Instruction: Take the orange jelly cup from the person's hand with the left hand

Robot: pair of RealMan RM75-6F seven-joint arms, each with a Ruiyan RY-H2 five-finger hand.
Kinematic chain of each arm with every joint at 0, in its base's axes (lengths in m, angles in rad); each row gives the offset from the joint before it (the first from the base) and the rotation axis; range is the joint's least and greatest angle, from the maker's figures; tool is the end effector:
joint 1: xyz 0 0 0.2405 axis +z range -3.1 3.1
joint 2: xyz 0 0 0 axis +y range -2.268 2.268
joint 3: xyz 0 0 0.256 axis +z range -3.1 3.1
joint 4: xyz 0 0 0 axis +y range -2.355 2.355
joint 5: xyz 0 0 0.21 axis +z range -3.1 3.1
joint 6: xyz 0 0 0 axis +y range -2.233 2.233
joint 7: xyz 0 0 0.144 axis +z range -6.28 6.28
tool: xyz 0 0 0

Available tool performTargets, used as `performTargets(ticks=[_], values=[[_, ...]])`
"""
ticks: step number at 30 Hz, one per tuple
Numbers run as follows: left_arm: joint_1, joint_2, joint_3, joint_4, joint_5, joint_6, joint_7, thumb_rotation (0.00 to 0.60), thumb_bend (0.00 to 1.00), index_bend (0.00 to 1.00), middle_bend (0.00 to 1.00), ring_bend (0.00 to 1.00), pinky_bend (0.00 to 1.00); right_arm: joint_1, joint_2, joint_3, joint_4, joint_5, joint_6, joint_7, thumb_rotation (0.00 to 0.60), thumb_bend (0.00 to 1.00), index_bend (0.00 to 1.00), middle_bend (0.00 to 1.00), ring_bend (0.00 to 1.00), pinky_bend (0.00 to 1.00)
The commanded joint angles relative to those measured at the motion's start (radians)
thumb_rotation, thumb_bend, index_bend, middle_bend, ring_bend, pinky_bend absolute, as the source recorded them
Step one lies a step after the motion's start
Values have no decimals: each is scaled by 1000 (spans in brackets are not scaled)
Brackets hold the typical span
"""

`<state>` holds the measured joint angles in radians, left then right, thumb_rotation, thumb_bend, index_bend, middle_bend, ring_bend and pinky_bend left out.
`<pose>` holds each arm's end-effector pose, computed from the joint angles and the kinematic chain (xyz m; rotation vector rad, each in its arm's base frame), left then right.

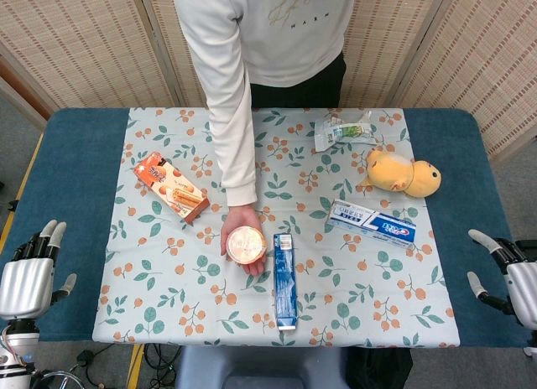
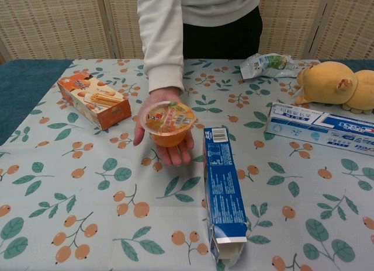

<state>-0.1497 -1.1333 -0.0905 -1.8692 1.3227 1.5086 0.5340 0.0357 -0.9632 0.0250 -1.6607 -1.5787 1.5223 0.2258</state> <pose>-0.2646 0.2003 0.1492 -1.3717 -0.7382 -0.6802 -0.3090 -0.1603 0.2005 1.3748 -0.9874 1.0060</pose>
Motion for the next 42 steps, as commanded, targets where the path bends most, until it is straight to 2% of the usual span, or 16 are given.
performTargets(ticks=[1, 13, 17, 22, 29, 36, 40, 42], values=[[0, 0, 1, 0, -1, -1, 0, 600, 259, 9, 44, 137, 246, 0, 0, 0, 0, 0, -1, -1, 600, 391, 175, 272, 214, 411], [-11, 14, -5, 1, 26, -5, -11, 600, 259, 10, 44, 137, 245, -7, 7, 4, 0, 2, 16, 0, 600, 390, 174, 272, 214, 411], [-42, 24, -8, 10, 74, -42, -62, 600, 258, 16, 44, 137, 240, -10, 13, 7, -2, 4, 23, -2, 600, 391, 175, 272, 214, 411], [-122, 52, -7, 35, 164, -158, -217, 600, 259, 35, 43, 133, 227, -9, 18, 10, -6, 6, 23, -4, 600, 391, 175, 272, 214, 411], [-271, 57, -18, 73, 276, -326, -319, 600, 259, 36, 35, 117, 200, -4, 23, 12, -19, 1, 20, -16, 600, 390, 175, 272, 214, 411], [-433, 18, -41, 94, 296, -520, -353, 600, 259, 13, 1, 50, 140, -4, 29, 12, -32, 3, 16, -28, 600, 391, 175, 272, 214, 411], [-530, -1, -52, 99, 252, -665, -351, 600, 259, 0, 0, 0, 81, -5, 32, 11, -39, 4, 16, -34, 600, 390, 174, 272, 214, 411], [-564, -22, -61, 105, 239, -701, -346, 600, 259, 0, 0, 0, 69, -5, 32, 11, -40, 5, 15, -35, 600, 390, 175, 272, 214, 411]])
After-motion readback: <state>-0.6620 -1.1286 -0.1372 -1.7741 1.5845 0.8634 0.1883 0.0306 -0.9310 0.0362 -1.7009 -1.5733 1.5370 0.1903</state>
